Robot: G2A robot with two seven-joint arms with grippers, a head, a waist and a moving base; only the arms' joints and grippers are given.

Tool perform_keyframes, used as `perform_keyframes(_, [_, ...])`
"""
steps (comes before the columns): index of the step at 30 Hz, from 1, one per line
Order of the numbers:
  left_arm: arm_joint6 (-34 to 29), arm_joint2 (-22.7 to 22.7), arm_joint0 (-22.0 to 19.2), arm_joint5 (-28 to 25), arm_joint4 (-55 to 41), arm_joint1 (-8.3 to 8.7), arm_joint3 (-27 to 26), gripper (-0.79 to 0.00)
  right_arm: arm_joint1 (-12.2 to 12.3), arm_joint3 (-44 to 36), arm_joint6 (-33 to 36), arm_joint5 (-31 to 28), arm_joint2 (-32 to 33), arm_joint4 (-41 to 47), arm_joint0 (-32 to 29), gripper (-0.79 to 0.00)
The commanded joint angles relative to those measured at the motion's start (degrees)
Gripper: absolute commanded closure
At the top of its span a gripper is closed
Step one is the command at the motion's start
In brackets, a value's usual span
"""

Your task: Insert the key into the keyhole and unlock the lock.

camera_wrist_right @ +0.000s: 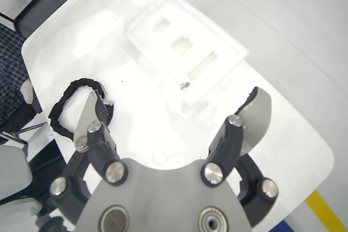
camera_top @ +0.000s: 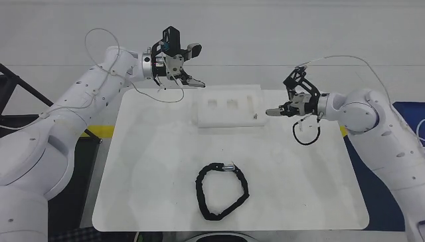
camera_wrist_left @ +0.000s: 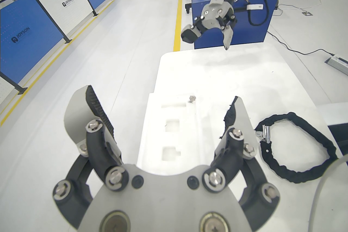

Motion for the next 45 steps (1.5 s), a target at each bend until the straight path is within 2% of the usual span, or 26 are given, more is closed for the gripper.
perform_keyframes(1, [0.00, 0.00, 0.00, 0.00, -0.01, 0.00, 0.00, -0.785, -0.48, -0.34, 0.74, 3.62, -1.39, 1.16, -0.24, -0.785])
perform_keyframes(7, [0.00, 0.00, 0.00, 0.00, -0.01, 0.00, 0.00, -0.785, -2.51, 1.64, 0.21, 14.06, -5.62, 4.29, -0.45, -0.785])
perform_keyframes(14, [0.00, 0.00, 0.00, 0.00, -0.01, 0.00, 0.00, -0.785, -5.34, 6.31, -0.79, 18.24, -11.13, 3.04, 2.24, -0.785])
perform_keyframes(28, [0.00, 0.00, 0.00, 0.00, -0.01, 0.00, 0.00, -0.785, -11.90, 19.17, -4.06, 17.28, -19.72, 1.06, 8.95, -0.785])
perform_keyframes(45, [0.00, 0.00, 0.00, 0.00, -0.01, 0.00, 0.00, -0.785, -19.80, 33.49, -7.44, 14.40, -25.74, 0.11, 14.11, -0.785])
